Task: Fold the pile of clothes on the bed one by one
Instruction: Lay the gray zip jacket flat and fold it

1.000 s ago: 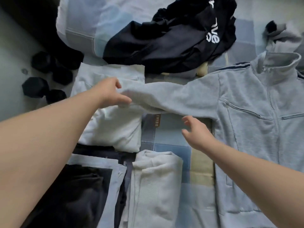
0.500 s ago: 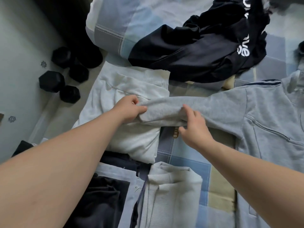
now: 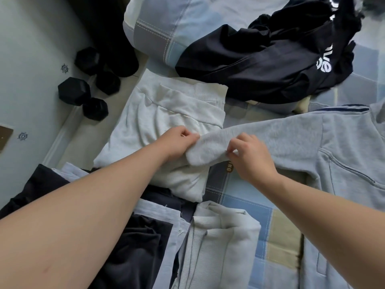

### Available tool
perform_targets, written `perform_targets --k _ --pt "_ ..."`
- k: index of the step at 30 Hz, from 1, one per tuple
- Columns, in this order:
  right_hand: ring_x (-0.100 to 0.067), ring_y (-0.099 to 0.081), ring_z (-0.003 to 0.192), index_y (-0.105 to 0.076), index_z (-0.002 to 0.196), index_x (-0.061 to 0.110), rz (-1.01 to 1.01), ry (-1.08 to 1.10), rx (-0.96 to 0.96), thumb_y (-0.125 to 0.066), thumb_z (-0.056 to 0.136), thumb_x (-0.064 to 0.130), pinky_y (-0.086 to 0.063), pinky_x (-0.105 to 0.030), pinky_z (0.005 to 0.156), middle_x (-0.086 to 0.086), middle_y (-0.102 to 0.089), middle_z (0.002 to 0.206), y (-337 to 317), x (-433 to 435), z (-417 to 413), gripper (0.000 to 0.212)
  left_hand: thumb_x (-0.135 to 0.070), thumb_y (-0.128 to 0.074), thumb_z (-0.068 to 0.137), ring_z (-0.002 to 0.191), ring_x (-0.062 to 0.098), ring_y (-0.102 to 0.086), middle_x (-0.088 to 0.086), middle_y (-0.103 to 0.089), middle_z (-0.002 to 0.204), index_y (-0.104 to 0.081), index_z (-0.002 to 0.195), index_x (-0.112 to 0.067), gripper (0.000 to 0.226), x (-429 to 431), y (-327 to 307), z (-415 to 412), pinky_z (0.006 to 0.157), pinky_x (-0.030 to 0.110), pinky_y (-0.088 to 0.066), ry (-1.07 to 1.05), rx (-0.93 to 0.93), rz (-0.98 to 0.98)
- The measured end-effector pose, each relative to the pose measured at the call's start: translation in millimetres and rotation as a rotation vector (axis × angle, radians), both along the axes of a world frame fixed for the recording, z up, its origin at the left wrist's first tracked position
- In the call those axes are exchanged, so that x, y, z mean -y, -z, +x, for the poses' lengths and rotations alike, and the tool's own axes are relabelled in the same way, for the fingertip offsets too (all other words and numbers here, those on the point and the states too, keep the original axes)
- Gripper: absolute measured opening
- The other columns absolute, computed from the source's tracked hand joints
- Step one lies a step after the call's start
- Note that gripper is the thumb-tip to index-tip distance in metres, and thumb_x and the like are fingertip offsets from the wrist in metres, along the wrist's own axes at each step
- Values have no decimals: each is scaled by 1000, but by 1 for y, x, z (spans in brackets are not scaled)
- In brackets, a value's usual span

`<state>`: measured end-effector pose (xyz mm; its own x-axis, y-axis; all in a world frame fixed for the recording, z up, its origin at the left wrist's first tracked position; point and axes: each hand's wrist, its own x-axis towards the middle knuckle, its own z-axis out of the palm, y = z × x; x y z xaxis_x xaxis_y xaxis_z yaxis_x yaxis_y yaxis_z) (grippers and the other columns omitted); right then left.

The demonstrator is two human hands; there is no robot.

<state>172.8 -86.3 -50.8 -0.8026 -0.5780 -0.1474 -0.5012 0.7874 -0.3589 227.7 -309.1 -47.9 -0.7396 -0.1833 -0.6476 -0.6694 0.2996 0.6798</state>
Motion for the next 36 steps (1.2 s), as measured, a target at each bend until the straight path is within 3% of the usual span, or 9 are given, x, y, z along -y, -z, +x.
perform_targets --k 4,8,10,12,14,18,24,30,36 --pt "-25 -47 78 -62 80 15 -40 -56 -15 -75 84 10 -40 -38 66 1 -57 86 0 -22 17 14 -50 -75 83 94 16 -66 -5 -68 101 -66 103 -28 31 -23 5 2 87 36 -54 174 14 -89" --pt "-25 -48 75 -57 75 16 -47 -118 -1 -74 80 5 -38 -36 63 2 -57 86 -2 -36 29 20 -54 -55 97 102 15 -63 -8 -67 101 -71 98 -27 32 -33 0 -6 89 32 -47 -91 -58 -87" --pt "-26 -50 77 -57 74 18 -5 -165 27 -72 77 5 -37 -35 65 2 -57 87 -1 -40 32 21 -45 -70 90 98 12 -63 -10 -67 98 -73 98 -28 20 -34 0 -5 84 28 -48 18 -81 -114" --pt "-26 -51 84 -59 75 20 89 -201 77 -68 80 7 -38 -36 71 3 -57 91 0 -40 32 17 -43 -80 81 101 11 -61 -10 -63 107 -71 103 -32 26 -39 2 0 89 29 -48 198 -61 -161" --pt "-24 -48 91 -62 80 21 165 -206 127 -62 87 12 -37 -36 77 4 -56 96 -1 -40 32 11 -49 -75 82 104 13 -60 -9 -62 114 -69 102 -37 24 -47 7 1 95 37 -50 276 -62 -279" --pt "-21 -45 95 -58 84 26 257 -206 199 -53 91 15 -28 -34 77 6 -49 98 -2 -36 31 14 -48 -60 96 102 16 -60 -9 -65 108 -68 101 -29 22 -57 7 0 91 41 -52 123 -55 -400" --pt "-18 -40 90 -53 81 27 276 -203 248 -52 90 12 -31 -35 77 7 -48 96 -1 -35 33 17 -38 -69 93 118 23 -57 3 -60 126 -66 124 -22 35 -54 13 1 100 38 -48 347 -27 -534" --pt "-21 -43 87 -55 80 25 248 -199 227 -54 90 13 -34 -36 75 4 -53 95 1 -38 35 16 -37 -58 100 113 25 -53 0 -53 121 -64 109 -25 16 -62 13 4 97 41 -44 519 -92 -768" --pt "-19 -39 83 -50 77 25 226 -177 234 -55 90 11 -32 -36 74 4 -52 92 1 -40 38 20 -48 -58 95 116 24 -43 -2 -46 127 -63 114 -27 29 -61 9 10 94 38 -35 674 -206 -955"
